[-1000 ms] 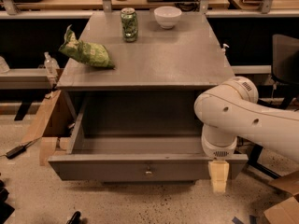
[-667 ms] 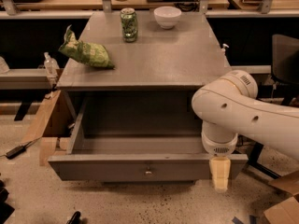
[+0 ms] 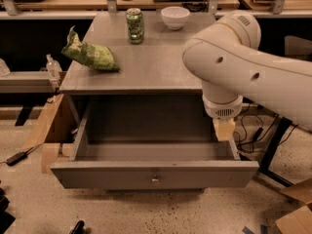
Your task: Open top drawer
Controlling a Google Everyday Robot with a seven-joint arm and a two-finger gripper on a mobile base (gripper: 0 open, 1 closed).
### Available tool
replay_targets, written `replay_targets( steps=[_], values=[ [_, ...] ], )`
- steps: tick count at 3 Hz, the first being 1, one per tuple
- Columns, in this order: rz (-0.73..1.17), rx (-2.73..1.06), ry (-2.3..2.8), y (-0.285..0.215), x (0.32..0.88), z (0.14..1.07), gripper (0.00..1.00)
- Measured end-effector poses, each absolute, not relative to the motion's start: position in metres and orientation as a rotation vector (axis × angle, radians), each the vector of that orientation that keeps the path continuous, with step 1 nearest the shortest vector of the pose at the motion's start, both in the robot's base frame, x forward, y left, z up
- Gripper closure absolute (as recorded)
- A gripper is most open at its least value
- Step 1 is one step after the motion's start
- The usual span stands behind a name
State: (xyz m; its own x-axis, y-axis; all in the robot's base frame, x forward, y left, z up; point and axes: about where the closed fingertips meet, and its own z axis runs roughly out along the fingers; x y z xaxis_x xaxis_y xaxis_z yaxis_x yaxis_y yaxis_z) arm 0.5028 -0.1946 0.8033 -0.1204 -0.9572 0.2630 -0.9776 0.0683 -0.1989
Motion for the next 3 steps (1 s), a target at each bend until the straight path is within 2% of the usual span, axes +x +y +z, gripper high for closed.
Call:
replay_targets(
  steps=[2,3],
  values=[
    [0.512,2.040,-2.261,-0.195,0.503,0.806,0.96],
    [0.379,2.077,-2.281,-0.195,0.505,0.768,1.00]
  ],
)
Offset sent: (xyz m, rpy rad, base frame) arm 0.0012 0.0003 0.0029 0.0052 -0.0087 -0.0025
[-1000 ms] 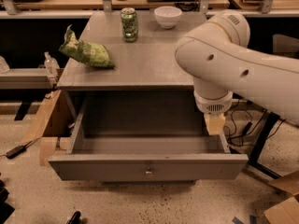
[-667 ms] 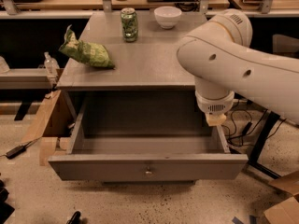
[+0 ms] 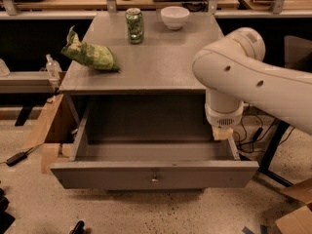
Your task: Open top drawer
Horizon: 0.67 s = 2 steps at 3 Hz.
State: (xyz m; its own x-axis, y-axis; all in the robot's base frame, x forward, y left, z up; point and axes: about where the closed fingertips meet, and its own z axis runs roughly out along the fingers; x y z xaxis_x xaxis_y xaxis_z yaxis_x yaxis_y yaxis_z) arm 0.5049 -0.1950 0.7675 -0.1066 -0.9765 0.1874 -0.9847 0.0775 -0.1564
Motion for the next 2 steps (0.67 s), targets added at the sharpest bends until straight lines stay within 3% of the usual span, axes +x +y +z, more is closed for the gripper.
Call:
replay_targets(
  steps=[2],
  values=[
    [0.045,2.167,-2.331,-0.175,0.516,0.661,1.00]
  ],
)
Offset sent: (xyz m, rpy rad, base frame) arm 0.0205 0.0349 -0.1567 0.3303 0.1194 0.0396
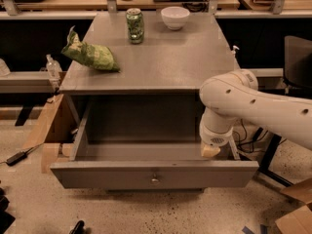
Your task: Open top drawer
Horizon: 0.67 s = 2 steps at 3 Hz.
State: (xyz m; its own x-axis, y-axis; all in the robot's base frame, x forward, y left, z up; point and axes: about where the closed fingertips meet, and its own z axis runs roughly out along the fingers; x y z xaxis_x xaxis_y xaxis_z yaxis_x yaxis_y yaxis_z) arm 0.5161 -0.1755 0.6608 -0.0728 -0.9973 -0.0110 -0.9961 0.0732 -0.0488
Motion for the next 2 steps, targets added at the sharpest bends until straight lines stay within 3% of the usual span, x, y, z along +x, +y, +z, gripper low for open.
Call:
replay_targets(
  steps=[2],
  values=[
    [-0.012,-2.103,2.321,-0.179,0.491,0.660,1.00]
  ],
)
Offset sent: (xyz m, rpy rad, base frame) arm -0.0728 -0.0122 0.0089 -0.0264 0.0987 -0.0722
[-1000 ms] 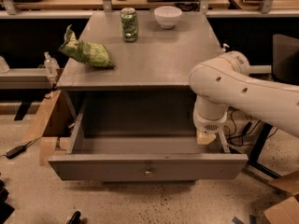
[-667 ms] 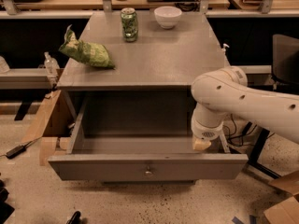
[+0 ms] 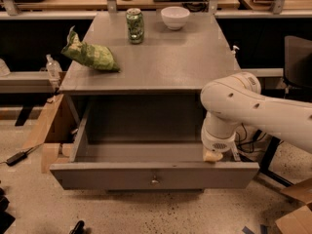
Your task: Open top drawer
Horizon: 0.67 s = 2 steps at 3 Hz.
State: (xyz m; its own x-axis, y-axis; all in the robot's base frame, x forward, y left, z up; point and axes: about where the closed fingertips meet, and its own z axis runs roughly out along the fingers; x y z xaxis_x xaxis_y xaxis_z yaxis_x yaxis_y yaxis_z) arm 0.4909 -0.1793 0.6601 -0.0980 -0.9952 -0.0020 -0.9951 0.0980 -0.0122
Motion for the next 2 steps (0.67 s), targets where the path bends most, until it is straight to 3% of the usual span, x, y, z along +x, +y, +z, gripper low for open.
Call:
replay_targets(
  steps=[1,2],
  values=[
    [0.024,-2.068,2.375,-0.1837,0.4667,0.6628,1.00],
    [0.023,-2.067,2.377,-0.1846,0.4656,0.6630,0.78]
  ],
)
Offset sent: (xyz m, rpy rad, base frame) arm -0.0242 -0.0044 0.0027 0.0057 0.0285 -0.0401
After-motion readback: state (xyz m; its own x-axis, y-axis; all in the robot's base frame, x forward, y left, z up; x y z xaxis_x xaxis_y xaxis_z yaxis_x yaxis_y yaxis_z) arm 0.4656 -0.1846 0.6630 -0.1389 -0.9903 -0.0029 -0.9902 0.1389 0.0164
